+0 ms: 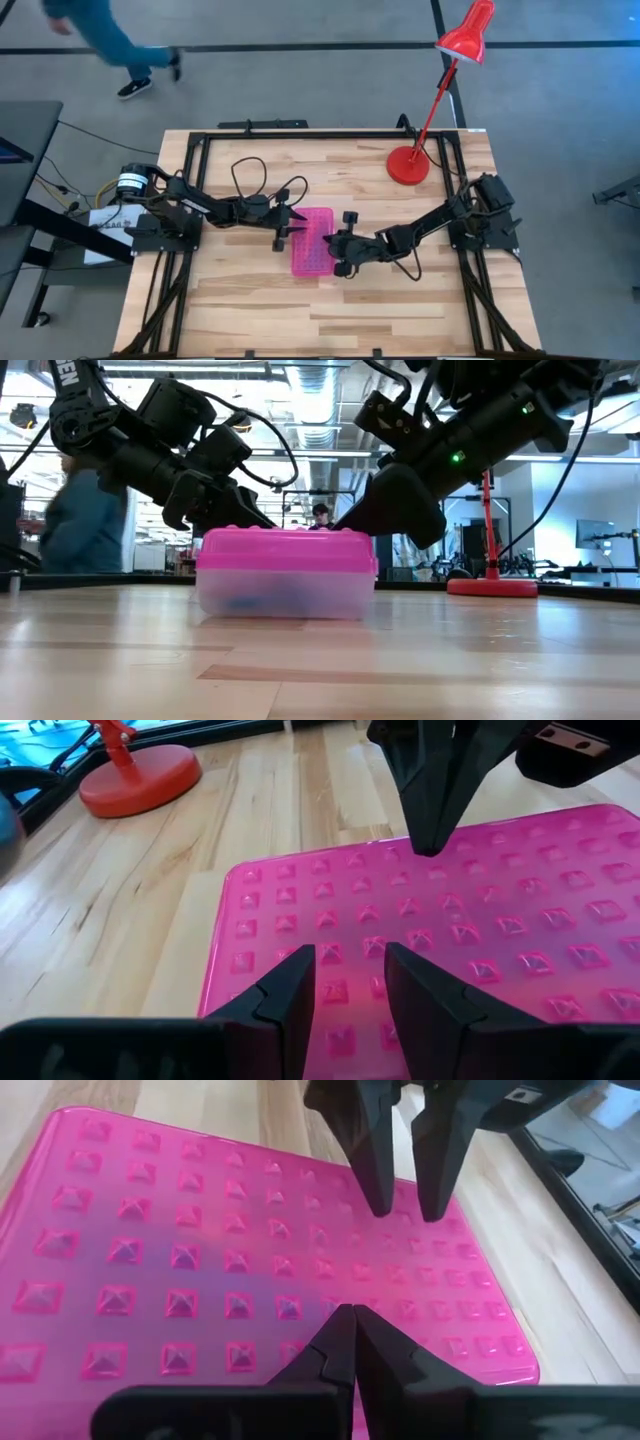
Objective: Pick & place school supplies into a supply box
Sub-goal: Close the pink supply box
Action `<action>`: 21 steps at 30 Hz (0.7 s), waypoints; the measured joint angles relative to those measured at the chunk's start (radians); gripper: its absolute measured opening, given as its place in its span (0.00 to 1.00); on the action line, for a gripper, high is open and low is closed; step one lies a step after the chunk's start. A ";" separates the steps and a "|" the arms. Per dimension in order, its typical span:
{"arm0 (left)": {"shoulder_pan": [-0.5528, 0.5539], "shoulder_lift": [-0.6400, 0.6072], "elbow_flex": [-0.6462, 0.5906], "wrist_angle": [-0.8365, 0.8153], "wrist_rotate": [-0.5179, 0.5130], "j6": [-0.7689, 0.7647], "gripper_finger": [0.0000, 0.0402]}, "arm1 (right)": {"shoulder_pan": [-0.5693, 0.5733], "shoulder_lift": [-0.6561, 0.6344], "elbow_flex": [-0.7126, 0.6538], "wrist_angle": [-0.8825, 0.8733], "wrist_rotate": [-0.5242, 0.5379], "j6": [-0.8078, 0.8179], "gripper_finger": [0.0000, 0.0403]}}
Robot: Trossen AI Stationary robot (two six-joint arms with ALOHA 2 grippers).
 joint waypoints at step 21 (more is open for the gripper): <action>-0.033 -0.071 -0.003 -0.041 -0.021 0.032 0.30 | 0.025 -0.051 -0.016 -0.058 0.002 0.016 0.00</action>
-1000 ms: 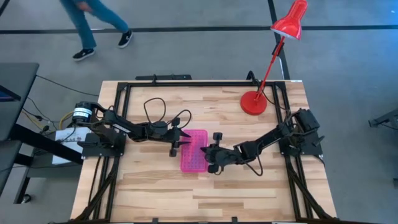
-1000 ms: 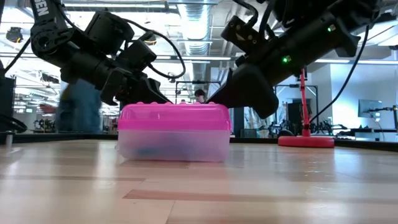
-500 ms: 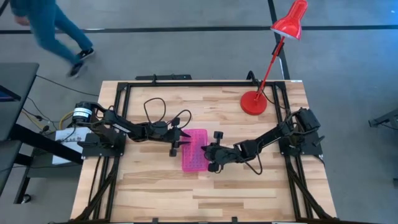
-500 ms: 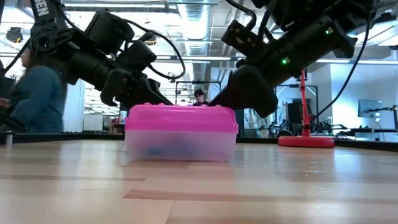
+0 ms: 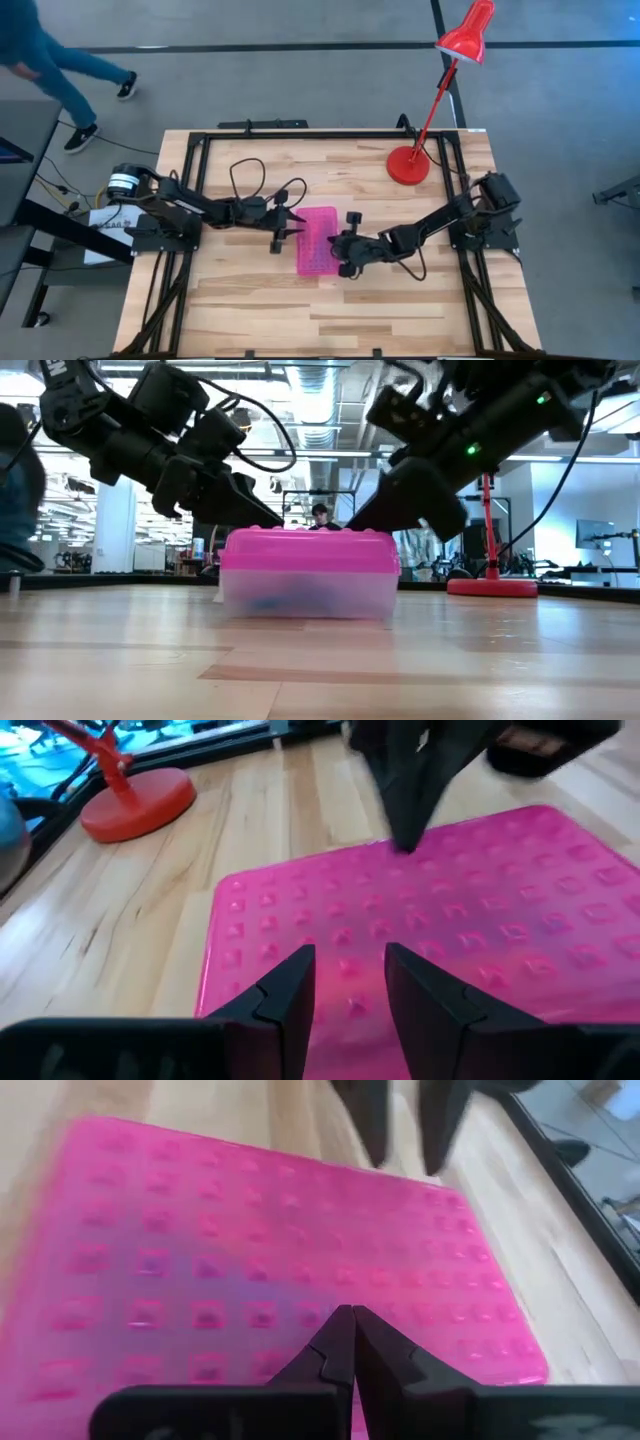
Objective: Pick & place school supplies into a supply box
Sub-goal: Close the pink supply box
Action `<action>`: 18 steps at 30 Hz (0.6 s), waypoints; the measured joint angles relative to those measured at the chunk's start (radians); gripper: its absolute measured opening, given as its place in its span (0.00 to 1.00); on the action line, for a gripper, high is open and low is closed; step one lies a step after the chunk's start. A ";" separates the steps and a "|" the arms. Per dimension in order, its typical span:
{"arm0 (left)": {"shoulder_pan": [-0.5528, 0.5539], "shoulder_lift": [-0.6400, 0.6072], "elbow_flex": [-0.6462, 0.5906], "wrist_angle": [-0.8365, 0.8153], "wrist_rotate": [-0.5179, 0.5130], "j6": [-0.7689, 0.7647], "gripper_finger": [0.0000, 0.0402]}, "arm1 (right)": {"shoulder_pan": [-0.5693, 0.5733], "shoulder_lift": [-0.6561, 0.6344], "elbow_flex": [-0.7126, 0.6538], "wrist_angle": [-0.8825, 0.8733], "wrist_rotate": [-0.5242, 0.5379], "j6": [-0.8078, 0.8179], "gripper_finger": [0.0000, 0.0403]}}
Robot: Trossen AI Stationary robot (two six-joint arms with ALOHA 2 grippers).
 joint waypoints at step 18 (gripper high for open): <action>-0.166 -0.282 -0.055 -0.186 -0.335 0.053 0.30 | 0.027 -0.008 0.002 0.020 0.036 -0.028 0.00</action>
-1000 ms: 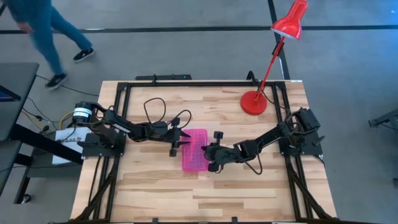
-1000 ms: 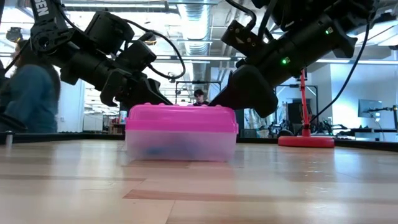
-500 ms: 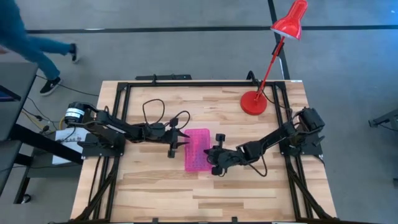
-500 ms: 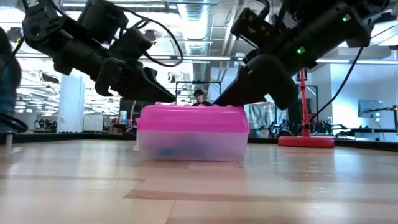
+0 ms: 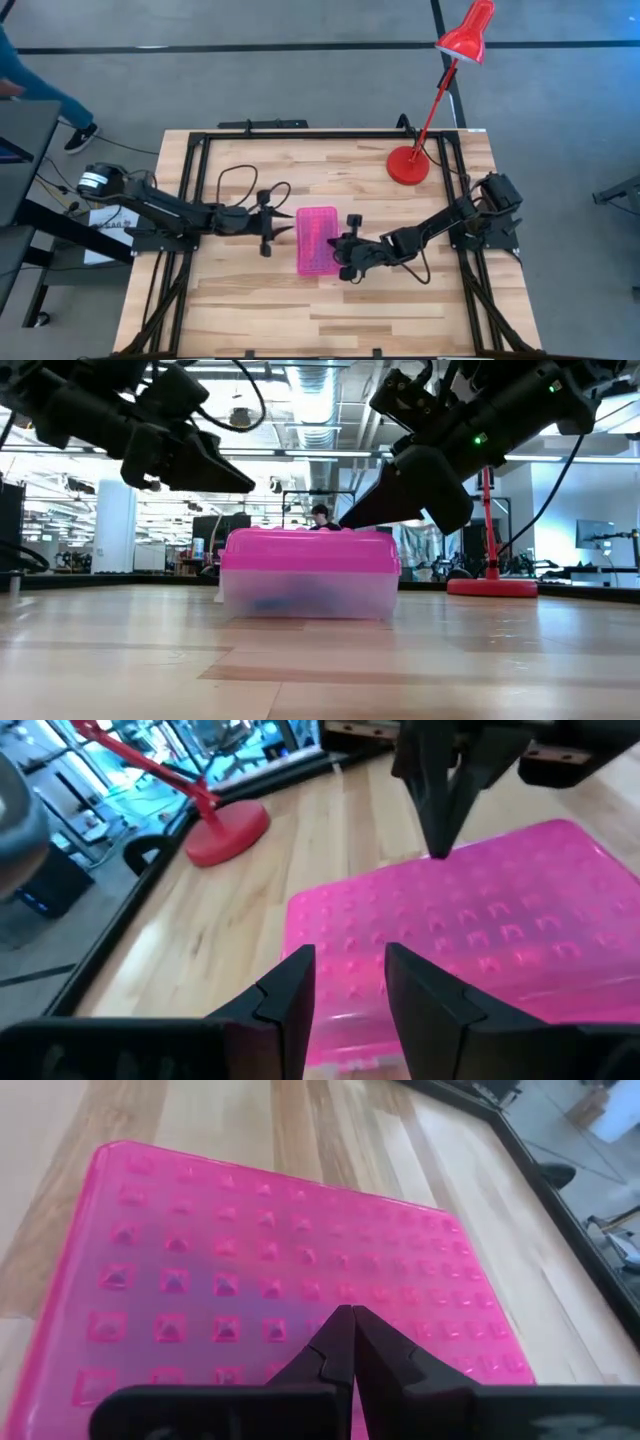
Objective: Pick & place school supplies into a supply box
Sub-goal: Close the pink supply box, then return to Home Position
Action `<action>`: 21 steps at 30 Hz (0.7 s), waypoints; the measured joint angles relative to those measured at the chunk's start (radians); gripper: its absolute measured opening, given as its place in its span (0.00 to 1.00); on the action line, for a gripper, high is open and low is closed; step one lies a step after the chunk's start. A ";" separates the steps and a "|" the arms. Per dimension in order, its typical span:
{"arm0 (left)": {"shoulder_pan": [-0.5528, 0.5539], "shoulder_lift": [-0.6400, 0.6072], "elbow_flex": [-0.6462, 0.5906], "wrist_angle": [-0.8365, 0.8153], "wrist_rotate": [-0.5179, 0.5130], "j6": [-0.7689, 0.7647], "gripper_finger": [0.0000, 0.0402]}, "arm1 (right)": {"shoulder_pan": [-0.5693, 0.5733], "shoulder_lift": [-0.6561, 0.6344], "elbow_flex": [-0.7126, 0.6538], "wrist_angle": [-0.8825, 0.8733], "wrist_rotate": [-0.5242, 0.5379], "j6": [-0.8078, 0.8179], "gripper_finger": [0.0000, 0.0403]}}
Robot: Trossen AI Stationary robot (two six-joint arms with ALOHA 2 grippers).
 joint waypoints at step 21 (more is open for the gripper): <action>-0.011 -0.072 -0.037 0.029 -0.009 0.017 0.30 | 0.001 -0.206 -0.162 0.153 -0.216 -0.129 0.00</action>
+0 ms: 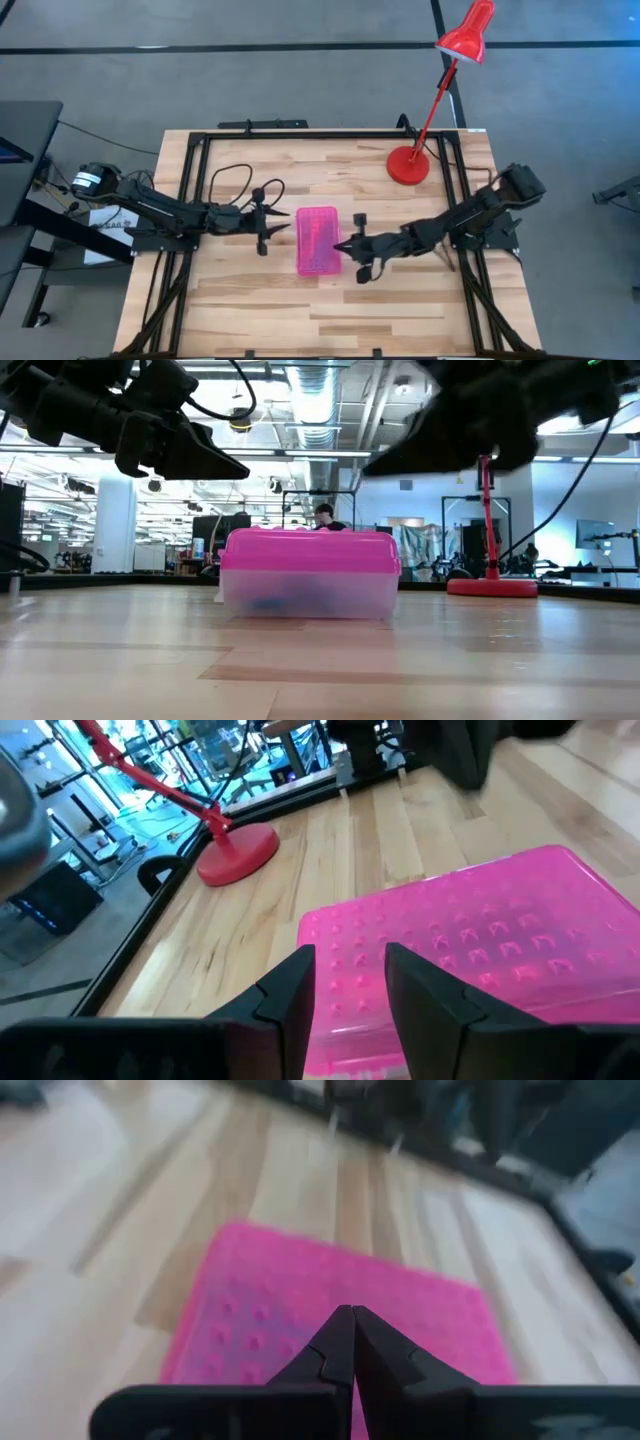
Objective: Pick & place school supplies into a supply box
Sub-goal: Return to Home Position
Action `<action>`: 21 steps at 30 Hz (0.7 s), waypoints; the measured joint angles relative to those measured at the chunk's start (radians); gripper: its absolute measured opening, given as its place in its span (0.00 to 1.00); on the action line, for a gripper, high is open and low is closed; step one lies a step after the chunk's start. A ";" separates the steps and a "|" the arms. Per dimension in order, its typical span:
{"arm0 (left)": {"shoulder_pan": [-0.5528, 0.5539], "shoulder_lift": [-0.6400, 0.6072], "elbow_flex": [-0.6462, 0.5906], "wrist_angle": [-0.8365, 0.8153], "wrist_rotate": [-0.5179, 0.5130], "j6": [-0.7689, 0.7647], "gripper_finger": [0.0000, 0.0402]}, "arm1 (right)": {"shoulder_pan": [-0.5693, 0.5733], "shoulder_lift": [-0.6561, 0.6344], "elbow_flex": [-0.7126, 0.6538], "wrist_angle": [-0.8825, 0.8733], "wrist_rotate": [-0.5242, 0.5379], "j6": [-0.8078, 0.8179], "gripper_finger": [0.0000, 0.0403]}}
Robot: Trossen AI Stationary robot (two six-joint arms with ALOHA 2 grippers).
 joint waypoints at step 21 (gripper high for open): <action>0.002 0.000 0.000 -0.028 -0.260 -0.036 0.30 | -0.003 -0.208 -0.079 0.063 0.225 0.190 0.00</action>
